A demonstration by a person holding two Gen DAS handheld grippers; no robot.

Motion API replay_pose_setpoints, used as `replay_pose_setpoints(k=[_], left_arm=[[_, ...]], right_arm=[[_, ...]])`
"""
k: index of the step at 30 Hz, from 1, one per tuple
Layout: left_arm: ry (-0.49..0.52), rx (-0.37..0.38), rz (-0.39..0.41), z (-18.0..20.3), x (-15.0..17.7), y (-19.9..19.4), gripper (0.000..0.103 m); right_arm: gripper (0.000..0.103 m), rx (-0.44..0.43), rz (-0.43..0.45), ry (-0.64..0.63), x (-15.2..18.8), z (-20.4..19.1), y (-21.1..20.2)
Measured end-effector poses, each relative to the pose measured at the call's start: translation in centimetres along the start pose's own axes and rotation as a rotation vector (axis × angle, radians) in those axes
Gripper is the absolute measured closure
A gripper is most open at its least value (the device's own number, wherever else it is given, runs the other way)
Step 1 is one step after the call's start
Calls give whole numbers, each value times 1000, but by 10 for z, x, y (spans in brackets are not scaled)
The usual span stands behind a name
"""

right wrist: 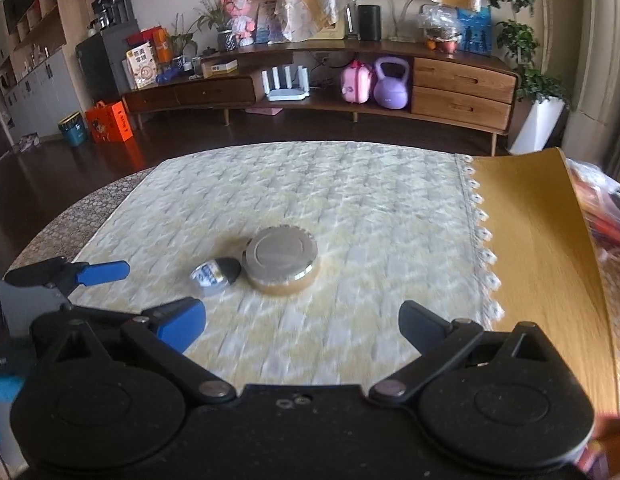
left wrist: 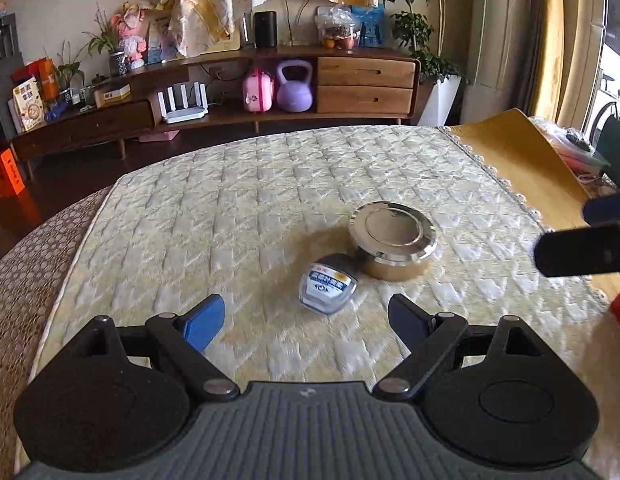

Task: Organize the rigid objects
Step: 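Grasp the blue-labelled small jar with the left tool while the right tool grasps the round silver-lidded tin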

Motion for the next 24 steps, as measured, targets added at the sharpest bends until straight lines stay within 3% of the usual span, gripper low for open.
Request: replay_pose_setpoints(k=[13, 24], left_arm=[[0, -9, -10, 1, 8, 50, 14], [0, 10, 36, 2, 6, 58, 14]], right_arm=[[0, 6, -81, 3, -27, -13, 86], [0, 44, -119, 49, -39, -23, 133]])
Point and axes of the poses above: each gripper's, at about its wrist camera, not at the fingertips, and y roughly the way its jaws point, z to its right, x to its underside, the point moved 2 cm from there along y, roughly the way its jaws point, and after that the axes turned 2 degrees about -y, right-handed, at the moved point
